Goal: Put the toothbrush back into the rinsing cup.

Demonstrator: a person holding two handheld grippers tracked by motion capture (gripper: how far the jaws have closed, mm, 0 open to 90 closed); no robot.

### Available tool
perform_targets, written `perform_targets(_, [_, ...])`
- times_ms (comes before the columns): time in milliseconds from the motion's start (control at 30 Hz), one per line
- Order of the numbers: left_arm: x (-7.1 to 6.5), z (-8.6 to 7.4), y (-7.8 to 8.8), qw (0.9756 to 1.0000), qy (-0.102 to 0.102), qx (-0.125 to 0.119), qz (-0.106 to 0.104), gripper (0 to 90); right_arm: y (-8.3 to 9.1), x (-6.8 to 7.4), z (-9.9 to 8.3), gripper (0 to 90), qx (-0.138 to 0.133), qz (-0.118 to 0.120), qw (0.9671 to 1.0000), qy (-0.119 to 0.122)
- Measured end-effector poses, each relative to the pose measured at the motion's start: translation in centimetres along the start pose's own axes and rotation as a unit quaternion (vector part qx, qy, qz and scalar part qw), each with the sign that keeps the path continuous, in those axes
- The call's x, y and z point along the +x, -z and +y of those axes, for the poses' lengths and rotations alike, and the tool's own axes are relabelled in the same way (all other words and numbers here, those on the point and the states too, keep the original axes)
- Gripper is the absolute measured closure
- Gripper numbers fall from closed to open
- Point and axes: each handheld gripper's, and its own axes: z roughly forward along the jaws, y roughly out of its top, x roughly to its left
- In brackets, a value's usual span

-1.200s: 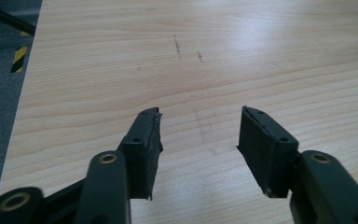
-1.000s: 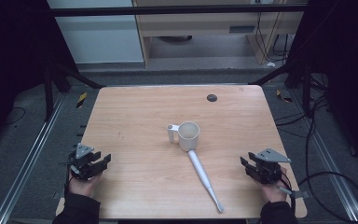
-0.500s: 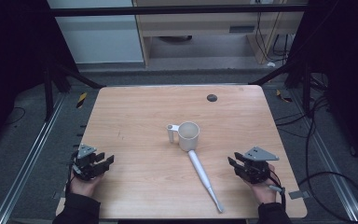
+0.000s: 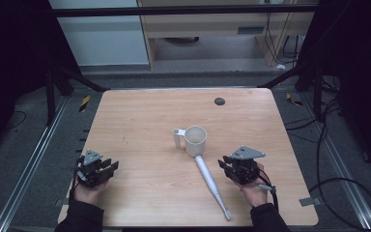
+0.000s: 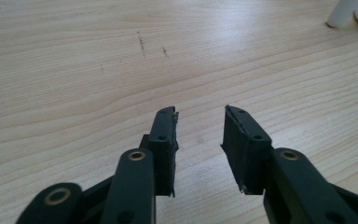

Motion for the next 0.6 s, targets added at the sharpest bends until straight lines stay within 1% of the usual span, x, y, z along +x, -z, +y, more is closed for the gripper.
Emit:
perform_targets(67, [0.0,0.0,0.0,1.0,-0.002,0.001,0.002,66.7,-0.7,0.3,0.4,74.4,0.007,0.011,0.9999,-0.002])
perform_targets(100, [0.0,0.0,0.1,1.0,-0.003,0.002,0.003,67.5,-1.1,0.4,0.5,74.9,0.009,0.013,0.9999,-0.001])
perform_targets(167, [0.0,0.0,0.1,1.0,-0.006,0.003,0.005,70.0,-1.8,0.7,0.7,76.7,0.015,0.015,0.9998,-0.003])
perform_targets(200, [0.0,0.0,0.1,1.0,-0.006,0.003,0.005,70.6,-1.8,0.7,0.7,76.7,0.015,0.015,0.9998,-0.003])
perform_targets(267, [0.0,0.1,0.1,1.0,-0.006,0.004,0.006,72.1,-2.5,0.8,0.9,78.8,0.018,0.011,0.9998,0.0])
perform_targets(300, [0.0,0.1,0.1,1.0,-0.006,0.005,0.006,73.7,-2.9,0.8,1.0,81.0,0.022,0.016,0.9996,-0.004])
perform_targets(333, [0.0,0.1,0.1,1.0,-0.004,0.005,0.006,74.6,-3.1,0.8,1.1,81.9,0.024,0.016,0.9996,-0.005])
perform_targets(500, [0.0,0.1,0.1,0.9999,-0.005,0.007,0.007,77.9,-4.0,0.6,1.1,88.5,0.041,0.031,0.9986,-0.013])
perform_targets(600, [0.0,0.1,0.1,0.9999,-0.008,0.009,0.007,80.0,-4.6,0.5,1.0,89.9,0.051,0.035,0.9981,-0.01])
